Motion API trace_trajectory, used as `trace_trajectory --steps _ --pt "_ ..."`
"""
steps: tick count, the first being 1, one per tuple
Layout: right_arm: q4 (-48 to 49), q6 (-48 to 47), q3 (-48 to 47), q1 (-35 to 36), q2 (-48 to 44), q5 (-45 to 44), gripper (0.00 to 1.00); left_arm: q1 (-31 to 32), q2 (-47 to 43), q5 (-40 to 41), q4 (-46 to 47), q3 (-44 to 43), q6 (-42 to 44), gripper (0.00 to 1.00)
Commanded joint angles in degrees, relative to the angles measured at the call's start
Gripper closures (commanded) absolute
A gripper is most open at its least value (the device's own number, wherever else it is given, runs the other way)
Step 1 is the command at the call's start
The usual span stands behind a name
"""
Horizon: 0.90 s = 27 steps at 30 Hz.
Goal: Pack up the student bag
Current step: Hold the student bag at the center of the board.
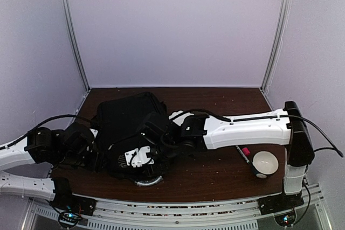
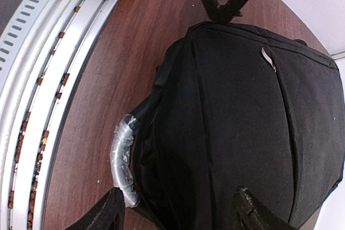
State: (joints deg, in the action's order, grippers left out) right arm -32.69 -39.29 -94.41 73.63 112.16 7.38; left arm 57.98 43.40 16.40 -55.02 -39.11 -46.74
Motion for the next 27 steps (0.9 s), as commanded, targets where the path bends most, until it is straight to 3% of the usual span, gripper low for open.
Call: trace_trajectory --steps 1,7,9,12,17,20,23,27 --pt "1.6 -0.1 -3.4 0.0 4.8 -1.8 0.3 0.6 1.7 -1.9 -0.2 -0.6 -2.7 0.41" --pt "5.0 1.2 -9.5 0.2 12.1 -7.3 0.29 1.5 -0.2 -4.2 2.3 1.8 -2.9 0.38" --pt "6.1 2.1 -11.0 0.2 14.0 -7.9 0.38 1.6 -0.5 -3.8 2.3 2.3 -3.9 0.38" --pt "6.4 4.5 -12.7 -1.0 14.5 -6.5 0.59 2.5 -2.1 -1.9 3.3 3.7 -5.8 0.39" --pt "4.8 11.4 -14.7 -5.9 12.1 5.6 0.83 2.8 -3.7 0.9 5.2 5.3 -6.3 0.4" --pt "4.4 14.6 -15.4 -8.1 11.2 10.6 0.91 2.8 -2.9 1.7 7.6 6.2 -4.9 0.42" --pt "4.5 16.2 -15.5 -8.9 11.0 13.0 0.93 2.8 -2.1 2.7 10.7 7.7 -4.4 0.46" --pt "4.5 17.3 -15.6 -9.3 11.1 14.4 0.94 2.8 -0.5 3.1 14.1 9.5 -2.4 0.57"
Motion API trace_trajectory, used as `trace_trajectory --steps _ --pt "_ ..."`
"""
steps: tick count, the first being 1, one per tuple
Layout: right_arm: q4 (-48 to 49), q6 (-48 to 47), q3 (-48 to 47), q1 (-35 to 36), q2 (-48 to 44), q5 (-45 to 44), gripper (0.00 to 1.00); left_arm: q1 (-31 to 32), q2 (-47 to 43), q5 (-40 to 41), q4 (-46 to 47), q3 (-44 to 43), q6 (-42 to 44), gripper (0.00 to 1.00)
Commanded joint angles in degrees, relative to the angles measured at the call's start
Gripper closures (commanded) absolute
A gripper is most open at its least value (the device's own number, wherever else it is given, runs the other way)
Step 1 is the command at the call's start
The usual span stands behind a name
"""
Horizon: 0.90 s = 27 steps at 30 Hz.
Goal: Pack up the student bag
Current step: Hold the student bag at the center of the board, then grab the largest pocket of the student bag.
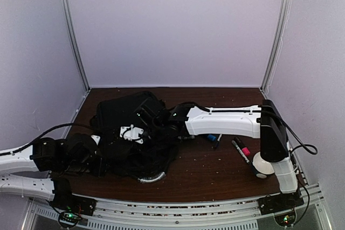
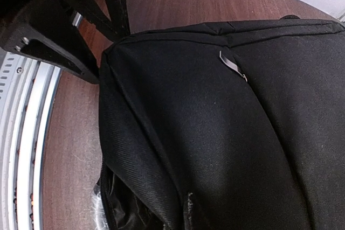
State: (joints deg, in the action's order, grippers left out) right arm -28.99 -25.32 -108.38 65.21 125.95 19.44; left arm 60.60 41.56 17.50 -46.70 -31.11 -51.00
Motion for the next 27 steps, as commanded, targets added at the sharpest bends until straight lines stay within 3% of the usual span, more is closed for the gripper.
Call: trace_trajectory --steps 1,11,27 --pt "0.9 3.7 -1.7 -0.9 -2.7 3.1 0.95 0.2 1.7 2.3 6.3 1.9 1.9 0.6" --pt "0.2 5.9 -3.3 -1.5 -3.2 6.2 0.95 0.2 1.3 4.6 14.3 8.1 3.7 0.59" --pt "0.3 6.5 -3.6 -1.5 -2.9 7.1 0.94 0.2 4.1 9.3 16.6 8.5 8.5 0.88"
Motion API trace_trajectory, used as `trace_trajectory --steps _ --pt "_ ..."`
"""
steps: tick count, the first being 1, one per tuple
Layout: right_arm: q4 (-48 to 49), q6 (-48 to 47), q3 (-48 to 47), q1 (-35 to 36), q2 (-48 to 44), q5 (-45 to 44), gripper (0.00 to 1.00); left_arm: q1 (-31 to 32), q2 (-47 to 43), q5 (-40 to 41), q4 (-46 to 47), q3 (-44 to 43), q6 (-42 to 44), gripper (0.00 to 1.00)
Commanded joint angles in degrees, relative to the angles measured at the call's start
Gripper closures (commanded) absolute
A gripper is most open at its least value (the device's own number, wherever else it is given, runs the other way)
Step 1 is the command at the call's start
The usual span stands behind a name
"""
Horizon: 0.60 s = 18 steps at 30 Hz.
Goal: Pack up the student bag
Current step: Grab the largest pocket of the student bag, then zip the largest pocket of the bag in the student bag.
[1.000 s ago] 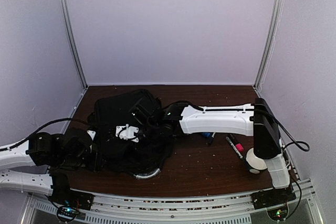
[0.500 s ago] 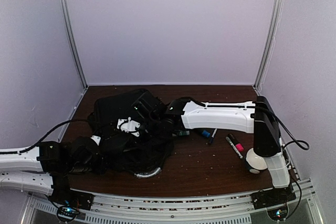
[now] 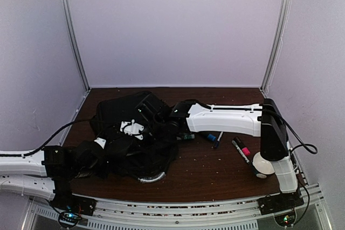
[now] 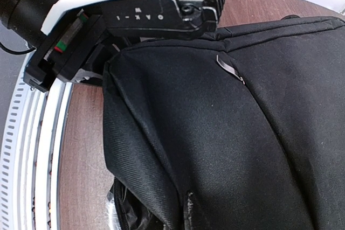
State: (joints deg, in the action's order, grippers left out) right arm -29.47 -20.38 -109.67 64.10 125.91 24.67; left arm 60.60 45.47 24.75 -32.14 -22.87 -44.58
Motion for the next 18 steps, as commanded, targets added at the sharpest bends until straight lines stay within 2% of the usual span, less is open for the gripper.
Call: trace_trajectory --steps 1,6,14,18 --pt "0.8 1.6 -2.3 -0.4 -2.8 1.9 0.94 0.2 0.1 1.8 1.8 0.4 2.3 0.9" --pt "0.7 2.2 -3.1 -0.4 -2.4 1.4 0.94 0.2 -0.3 -1.2 0.2 -0.7 2.5 1.0" --pt "0.0 2.5 -4.7 -0.8 -0.7 0.2 0.94 0.2 0.1 -11.4 -0.1 -0.9 4.1 1.0" --pt "-1.2 0.3 -2.6 -0.7 -0.7 2.6 0.92 0.2 -1.0 -18.2 3.0 -1.1 6.0 1.0"
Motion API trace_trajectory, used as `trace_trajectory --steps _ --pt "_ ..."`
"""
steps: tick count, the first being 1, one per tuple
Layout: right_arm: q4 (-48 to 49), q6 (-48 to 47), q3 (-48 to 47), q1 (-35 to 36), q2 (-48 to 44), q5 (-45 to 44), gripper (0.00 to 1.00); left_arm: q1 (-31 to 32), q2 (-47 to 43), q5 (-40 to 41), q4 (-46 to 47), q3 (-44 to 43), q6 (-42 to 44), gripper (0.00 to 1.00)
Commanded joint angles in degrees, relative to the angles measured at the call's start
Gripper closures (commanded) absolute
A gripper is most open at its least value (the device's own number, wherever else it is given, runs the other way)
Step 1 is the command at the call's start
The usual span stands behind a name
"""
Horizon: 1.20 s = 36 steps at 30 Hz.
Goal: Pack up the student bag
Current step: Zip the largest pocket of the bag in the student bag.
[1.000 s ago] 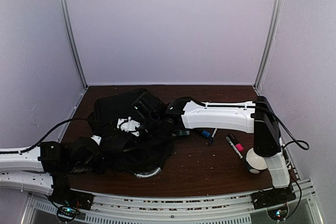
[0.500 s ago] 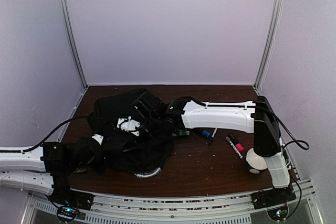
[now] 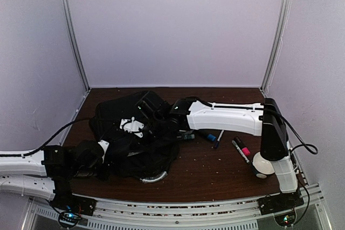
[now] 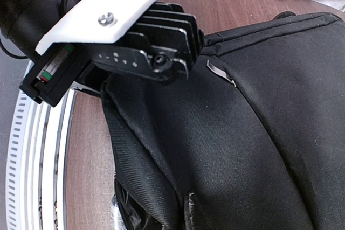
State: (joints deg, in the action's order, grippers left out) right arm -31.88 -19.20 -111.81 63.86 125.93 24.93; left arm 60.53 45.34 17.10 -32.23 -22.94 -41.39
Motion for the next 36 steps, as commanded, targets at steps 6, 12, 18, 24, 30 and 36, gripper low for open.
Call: trace_trajectory --steps 6,12,18,24,30,36 --pt "-4.0 -5.4 2.0 1.1 0.6 4.5 0.83 0.3 -2.6 -17.9 12.2 1.5 5.2 1.0" --pt "-5.0 -3.3 3.7 0.7 0.3 5.6 0.74 0.3 3.0 -23.3 25.9 2.8 7.0 1.0" --pt "-5.3 -0.6 9.7 -1.3 -6.9 9.3 0.62 0.3 9.7 -26.5 33.9 2.4 8.4 1.0" --pt "-1.0 4.8 23.1 -2.7 -18.9 6.7 0.54 0.3 9.5 -29.4 35.0 2.9 7.5 1.0" --pt "-1.6 9.2 33.2 -2.2 -25.7 6.4 0.54 0.4 7.9 -33.3 37.8 4.8 4.8 1.0" --pt "-0.2 9.1 37.5 -0.9 -25.2 6.2 0.57 0.6 14.6 -33.3 39.1 2.7 4.3 1.0"
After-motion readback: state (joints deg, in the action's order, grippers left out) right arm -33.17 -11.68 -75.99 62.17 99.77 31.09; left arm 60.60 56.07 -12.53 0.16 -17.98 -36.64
